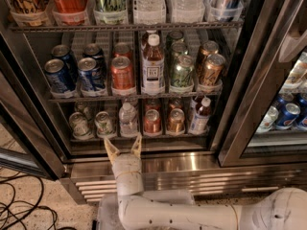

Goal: Pick water bottle from bottom shelf of fridge

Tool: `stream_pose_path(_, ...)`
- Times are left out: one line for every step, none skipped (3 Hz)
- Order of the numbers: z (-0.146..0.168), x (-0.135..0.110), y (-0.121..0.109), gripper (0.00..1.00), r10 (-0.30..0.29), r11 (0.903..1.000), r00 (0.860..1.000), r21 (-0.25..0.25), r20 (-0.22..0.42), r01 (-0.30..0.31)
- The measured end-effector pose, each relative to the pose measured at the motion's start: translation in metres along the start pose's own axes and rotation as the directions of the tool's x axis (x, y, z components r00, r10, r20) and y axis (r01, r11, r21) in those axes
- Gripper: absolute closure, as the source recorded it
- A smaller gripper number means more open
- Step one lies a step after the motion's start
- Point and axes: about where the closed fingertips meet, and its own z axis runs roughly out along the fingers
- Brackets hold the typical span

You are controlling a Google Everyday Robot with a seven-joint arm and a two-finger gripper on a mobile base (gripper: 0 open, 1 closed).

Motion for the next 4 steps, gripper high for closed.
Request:
stream_pose_path(-0.001, -0.007, -0.009, 0.25, -0.008, 0.9995, 1.000, 0.032, 0.028, 0.007)
stream_pose_path(0.001, -0.016, -0.010, 0.29, -0.046, 0.9984, 0.997, 0.036, 0.062, 0.044)
stream_pose_path(0.006, -0.015, -0.008, 0.29, -0.115, 0.9925, 0.991, 0.050, 0.073, 0.111)
stream_pose_path(0.013, -0.010, -0.002, 0.29, -0.183, 0.9819, 0.981, 0.062, 0.070, 0.179)
